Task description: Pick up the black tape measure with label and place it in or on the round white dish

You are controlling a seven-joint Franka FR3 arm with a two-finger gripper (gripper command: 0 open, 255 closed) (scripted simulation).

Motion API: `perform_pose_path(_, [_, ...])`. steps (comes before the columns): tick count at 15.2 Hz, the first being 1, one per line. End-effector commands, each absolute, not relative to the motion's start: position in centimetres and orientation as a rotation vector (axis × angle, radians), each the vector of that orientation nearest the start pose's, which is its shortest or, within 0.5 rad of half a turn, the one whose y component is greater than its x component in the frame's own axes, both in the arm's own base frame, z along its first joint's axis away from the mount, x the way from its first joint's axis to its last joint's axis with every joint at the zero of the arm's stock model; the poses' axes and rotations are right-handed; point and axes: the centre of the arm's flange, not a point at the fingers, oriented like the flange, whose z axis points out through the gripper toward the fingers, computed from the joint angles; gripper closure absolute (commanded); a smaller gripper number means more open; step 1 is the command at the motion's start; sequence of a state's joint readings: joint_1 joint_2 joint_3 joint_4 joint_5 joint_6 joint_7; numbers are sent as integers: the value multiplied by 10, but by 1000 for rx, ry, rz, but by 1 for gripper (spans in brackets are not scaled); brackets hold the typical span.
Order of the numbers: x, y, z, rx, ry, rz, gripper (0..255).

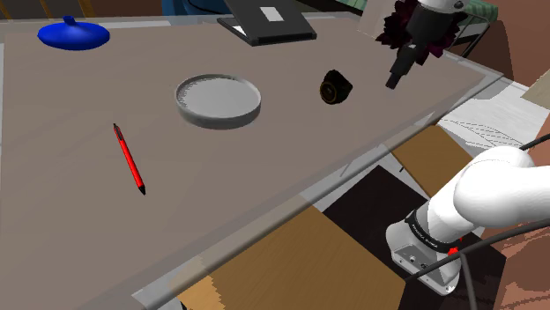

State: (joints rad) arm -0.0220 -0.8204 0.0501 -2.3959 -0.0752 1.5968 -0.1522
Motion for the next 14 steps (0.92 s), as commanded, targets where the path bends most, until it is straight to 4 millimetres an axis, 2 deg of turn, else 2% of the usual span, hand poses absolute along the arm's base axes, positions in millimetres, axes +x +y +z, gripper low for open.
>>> perform_pose_path(1, [300, 5, 585, -3243, -270, -21, 0])
perform_pose_path(12, [395, 88, 586, -3068, -444, -70, 0])
perform_pose_path(14, [395, 88, 580, -3067, -445, -71, 0])
